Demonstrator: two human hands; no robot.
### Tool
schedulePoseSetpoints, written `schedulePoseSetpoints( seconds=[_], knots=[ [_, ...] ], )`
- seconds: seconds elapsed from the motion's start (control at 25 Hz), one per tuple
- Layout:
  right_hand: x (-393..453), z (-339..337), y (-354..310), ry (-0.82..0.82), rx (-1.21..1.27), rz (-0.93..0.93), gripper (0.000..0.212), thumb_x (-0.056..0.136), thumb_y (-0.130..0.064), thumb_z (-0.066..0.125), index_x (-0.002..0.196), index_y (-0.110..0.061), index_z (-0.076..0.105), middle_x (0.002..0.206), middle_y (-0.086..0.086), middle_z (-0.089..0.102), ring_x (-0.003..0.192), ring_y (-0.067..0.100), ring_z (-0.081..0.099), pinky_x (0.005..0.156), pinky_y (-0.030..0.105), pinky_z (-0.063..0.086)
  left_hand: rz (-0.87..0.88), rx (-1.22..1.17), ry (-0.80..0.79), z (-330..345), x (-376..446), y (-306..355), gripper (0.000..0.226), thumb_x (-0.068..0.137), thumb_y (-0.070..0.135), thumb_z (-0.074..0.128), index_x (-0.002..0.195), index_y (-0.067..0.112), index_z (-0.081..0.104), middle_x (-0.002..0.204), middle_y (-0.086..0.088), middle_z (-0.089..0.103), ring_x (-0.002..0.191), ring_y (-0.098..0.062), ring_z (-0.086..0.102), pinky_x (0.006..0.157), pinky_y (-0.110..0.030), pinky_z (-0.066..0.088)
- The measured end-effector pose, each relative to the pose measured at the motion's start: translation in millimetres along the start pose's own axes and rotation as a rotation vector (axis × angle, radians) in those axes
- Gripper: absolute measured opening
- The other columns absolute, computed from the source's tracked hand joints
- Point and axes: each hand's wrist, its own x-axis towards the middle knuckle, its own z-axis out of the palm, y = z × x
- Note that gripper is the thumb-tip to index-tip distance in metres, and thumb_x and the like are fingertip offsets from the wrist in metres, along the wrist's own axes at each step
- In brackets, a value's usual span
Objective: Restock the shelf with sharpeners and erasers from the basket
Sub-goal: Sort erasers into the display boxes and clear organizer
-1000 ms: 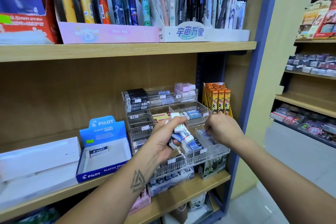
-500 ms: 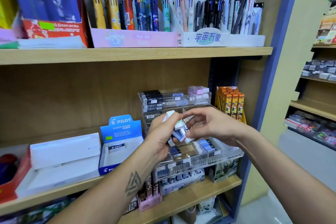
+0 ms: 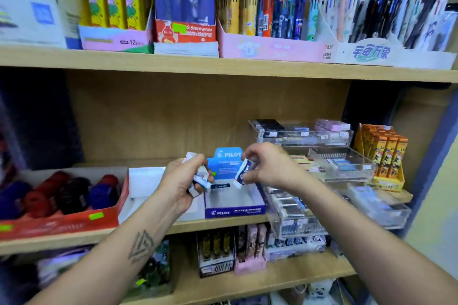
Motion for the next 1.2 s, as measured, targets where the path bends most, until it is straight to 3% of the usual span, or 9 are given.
schedulePoseSetpoints(
  seconds=[0.08, 0.32, 0.44, 0.6, 0.72, 0.92, 1.12, 1.2],
  knots=[
    [12, 26, -6, 0.000, -0.196, 0.033, 0.040, 0.068, -0.023, 0.089, 0.100, -0.015, 0.067, 0.085, 0.000, 0.061, 0.077, 0.016, 0.059, 0.061, 0.023, 0.041, -0.034, -0.028, 0.006, -17, 2, -1, 0.006, 0.084, 0.005, 0.056, 0.081, 0.009, 0.054, 0.068, -0.019, 0.055, 0.042, -0.017, 0.055, 0.037, -0.013, 0.028],
    [36, 90, 6, 0.060, -0.124, 0.269, 0.033, 0.073, -0.040, 0.082, 0.087, -0.020, 0.060, 0.093, 0.005, 0.067, 0.088, 0.024, 0.064, 0.074, 0.034, 0.052, -0.083, -0.140, -0.066, -39, 1, -13, 0.007, 0.088, 0.008, 0.060, 0.087, 0.008, 0.054, 0.074, -0.018, 0.058, 0.050, -0.019, 0.060, 0.037, -0.016, 0.031],
    [36, 93, 11, 0.069, -0.309, 0.191, 0.037, 0.071, -0.052, 0.079, 0.081, -0.019, 0.066, 0.086, 0.002, 0.065, 0.085, 0.024, 0.064, 0.064, 0.031, 0.044, -0.070, -0.154, -0.062, -48, 0, -17, 0.008, 0.088, 0.009, 0.062, 0.088, 0.007, 0.054, 0.073, -0.016, 0.061, 0.058, -0.022, 0.062, 0.036, -0.016, 0.031],
    [34, 97, 10, 0.034, -0.321, 0.085, 0.031, 0.078, -0.043, 0.078, 0.094, -0.017, 0.071, 0.091, 0.007, 0.070, 0.088, 0.026, 0.065, 0.072, 0.034, 0.052, -0.059, -0.139, -0.040, -52, 0, -20, 0.010, 0.087, 0.009, 0.062, 0.089, 0.008, 0.053, 0.071, -0.015, 0.061, 0.061, -0.025, 0.063, 0.037, -0.017, 0.030],
    [32, 107, 12, 0.074, -0.365, 0.042, 0.027, 0.082, -0.044, 0.073, 0.086, -0.018, 0.066, 0.085, 0.007, 0.068, 0.084, 0.028, 0.063, 0.071, 0.036, 0.052, -0.088, -0.106, -0.053, -48, -1, -17, 0.010, 0.088, 0.010, 0.063, 0.089, 0.008, 0.053, 0.066, -0.015, 0.063, 0.058, -0.023, 0.061, 0.036, -0.017, 0.031],
    [34, 106, 12, 0.052, -0.285, 0.095, 0.016, 0.080, -0.036, 0.075, 0.087, -0.024, 0.066, 0.089, 0.001, 0.068, 0.086, 0.024, 0.064, 0.075, 0.034, 0.055, -0.142, -0.101, -0.060, -50, 0, -14, 0.009, 0.088, 0.011, 0.063, 0.085, 0.008, 0.056, 0.067, -0.017, 0.065, 0.060, -0.024, 0.061, 0.038, -0.017, 0.031],
    [26, 103, -6, 0.099, -0.474, 0.146, 0.017, 0.088, -0.032, 0.064, 0.103, -0.027, 0.070, 0.105, 0.005, 0.069, 0.096, 0.030, 0.065, 0.079, 0.037, 0.055, -0.144, -0.097, -0.078, -41, 2, -17, 0.010, 0.089, 0.014, 0.065, 0.084, 0.008, 0.058, 0.075, -0.019, 0.064, 0.070, -0.028, 0.064, 0.039, -0.019, 0.034],
    [23, 91, -17, 0.129, -0.211, 0.165, 0.018, 0.092, -0.028, 0.059, 0.102, -0.024, 0.073, 0.096, 0.005, 0.072, 0.087, 0.027, 0.069, 0.078, 0.038, 0.058, -0.100, -0.094, -0.073, -36, 0, -18, 0.011, 0.090, 0.015, 0.064, 0.082, 0.010, 0.058, 0.071, -0.017, 0.063, 0.069, -0.029, 0.060, 0.043, -0.022, 0.034]
  ],
)
